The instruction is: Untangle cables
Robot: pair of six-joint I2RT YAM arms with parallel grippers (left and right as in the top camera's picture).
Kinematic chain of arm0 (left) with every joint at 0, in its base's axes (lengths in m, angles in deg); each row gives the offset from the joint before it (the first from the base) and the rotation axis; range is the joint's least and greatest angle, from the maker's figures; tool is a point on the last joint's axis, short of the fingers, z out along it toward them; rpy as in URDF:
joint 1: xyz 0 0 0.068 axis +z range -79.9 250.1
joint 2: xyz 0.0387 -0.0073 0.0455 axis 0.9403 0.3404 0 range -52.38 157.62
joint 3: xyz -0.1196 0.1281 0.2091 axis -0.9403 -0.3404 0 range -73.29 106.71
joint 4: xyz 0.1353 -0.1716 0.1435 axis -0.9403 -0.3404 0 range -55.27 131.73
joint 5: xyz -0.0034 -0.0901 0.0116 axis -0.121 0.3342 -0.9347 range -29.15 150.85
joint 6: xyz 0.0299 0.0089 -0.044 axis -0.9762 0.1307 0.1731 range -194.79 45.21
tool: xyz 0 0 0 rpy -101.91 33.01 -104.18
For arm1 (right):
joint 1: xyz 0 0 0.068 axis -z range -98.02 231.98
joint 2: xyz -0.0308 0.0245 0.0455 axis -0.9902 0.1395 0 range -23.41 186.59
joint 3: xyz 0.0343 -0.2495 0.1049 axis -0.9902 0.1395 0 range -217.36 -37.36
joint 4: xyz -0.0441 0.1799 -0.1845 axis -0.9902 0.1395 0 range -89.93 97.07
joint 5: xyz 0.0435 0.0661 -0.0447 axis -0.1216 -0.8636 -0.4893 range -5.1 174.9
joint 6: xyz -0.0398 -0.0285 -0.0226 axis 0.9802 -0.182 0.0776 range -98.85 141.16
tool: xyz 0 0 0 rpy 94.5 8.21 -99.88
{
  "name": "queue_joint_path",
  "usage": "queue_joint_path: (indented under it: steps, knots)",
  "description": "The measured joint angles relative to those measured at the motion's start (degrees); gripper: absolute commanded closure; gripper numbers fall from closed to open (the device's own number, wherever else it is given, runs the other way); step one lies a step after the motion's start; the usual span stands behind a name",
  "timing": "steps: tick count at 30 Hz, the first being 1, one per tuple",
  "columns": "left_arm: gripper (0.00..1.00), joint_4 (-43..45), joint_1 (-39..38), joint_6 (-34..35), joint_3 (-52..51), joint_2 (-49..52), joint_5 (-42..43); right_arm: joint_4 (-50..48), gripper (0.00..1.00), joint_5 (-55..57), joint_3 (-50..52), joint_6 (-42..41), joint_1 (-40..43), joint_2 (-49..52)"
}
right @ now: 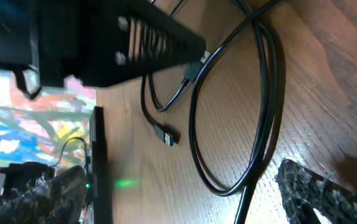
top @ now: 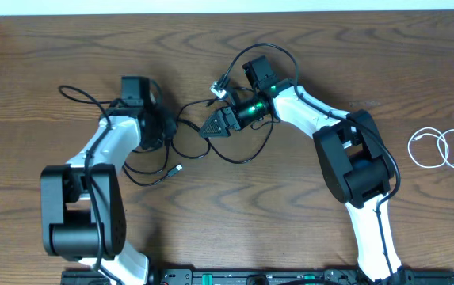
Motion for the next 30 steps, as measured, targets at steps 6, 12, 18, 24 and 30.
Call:
queue_joint_path:
  steps: [6, 12, 18, 24, 30]
  knots:
    - [0.73, 1.1, -0.8, -1.1, 0.2, 2.8, -2.0, 0.0, 0.04, 0.0, 0.0, -0.8, 0.3, 0.0]
    - [0.9, 2.7, -1.6, -1.9, 1.0, 4.1, -2.6, 0.7, 0.03, 0.0, 0.0, -1.2, 0.3, 0.0]
    - [0.93, 2.8, -1.6, -3.9, 1.4, 4.6, -1.7, 0.9, 0.02, 0.0, 0.0, -1.2, 0.3, 0.0]
    - [0.92, 2.3, -1.3, -5.9, 1.4, 4.4, 1.5, 0.6, 0.03, -0.2, 0.0, -1.6, 0.7, 0.0]
    - [0.93, 1.6, -0.8, -6.6, 0.9, 0.9, 7.8, -3.6, 0.02, -4.0, 0.1, -1.8, 0.6, 0.0]
